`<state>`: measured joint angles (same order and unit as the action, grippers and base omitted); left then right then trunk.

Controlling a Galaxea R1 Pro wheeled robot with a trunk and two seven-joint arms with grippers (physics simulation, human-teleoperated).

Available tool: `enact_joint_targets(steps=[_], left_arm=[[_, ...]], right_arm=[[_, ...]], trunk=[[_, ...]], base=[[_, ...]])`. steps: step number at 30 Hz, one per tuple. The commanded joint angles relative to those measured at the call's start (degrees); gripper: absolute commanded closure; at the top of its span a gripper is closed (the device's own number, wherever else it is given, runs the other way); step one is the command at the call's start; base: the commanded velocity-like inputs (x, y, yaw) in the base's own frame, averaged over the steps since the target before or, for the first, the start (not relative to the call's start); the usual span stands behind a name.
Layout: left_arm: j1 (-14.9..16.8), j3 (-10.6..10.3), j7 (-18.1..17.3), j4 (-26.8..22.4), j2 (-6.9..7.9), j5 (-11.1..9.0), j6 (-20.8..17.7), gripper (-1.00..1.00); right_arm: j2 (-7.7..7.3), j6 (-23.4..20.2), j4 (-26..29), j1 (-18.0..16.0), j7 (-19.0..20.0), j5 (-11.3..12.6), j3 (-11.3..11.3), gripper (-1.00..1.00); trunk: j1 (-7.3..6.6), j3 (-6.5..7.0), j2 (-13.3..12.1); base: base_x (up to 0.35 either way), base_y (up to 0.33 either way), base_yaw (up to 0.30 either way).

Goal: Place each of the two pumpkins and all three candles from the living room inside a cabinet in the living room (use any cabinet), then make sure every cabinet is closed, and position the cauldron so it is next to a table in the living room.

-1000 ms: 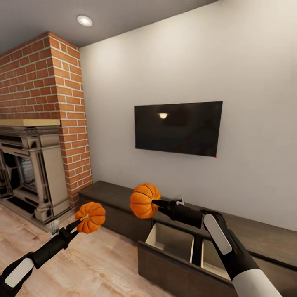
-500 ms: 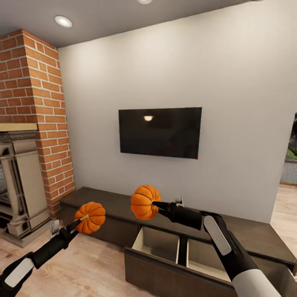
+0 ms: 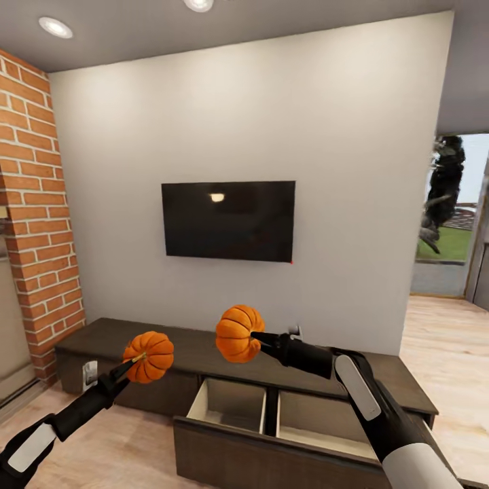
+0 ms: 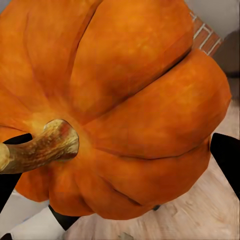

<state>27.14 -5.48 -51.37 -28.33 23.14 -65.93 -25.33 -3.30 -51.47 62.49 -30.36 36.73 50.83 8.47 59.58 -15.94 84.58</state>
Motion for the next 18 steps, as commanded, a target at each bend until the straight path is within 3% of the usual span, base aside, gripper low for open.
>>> enact_joint_targets(steps=[1, 8, 18], left_arm=[[0.0, -0.2, -0.1, 0.0, 0.07, -0.9, -0.6, 1.00], [0.0, -0.2, -0.1, -0.1, 0.07, -0.9, -0.6, 1.00], [0.0, -0.2, -0.1, -0.1, 0.07, -0.9, -0.6, 1.00]], right_arm=[[-0.04, -0.2, 0.0, -0.1, 0.2, 0.3, 0.1, 1.00], [-0.04, -0.2, 0.0, -0.1, 0.2, 0.4, 0.1, 1.00], [-0.04, -0.3, 0.0, -0.1, 0.0, 0.7, -0.1, 1.00]], trunk=[[0.00, -0.01, 0.0], [0.00, 0.33, 0.0], [0.00, 0.00, 0.0]], base=[[0.000, -0.270, -0.250], [0.000, -0.275, -0.234], [0.000, -0.277, -0.027]])
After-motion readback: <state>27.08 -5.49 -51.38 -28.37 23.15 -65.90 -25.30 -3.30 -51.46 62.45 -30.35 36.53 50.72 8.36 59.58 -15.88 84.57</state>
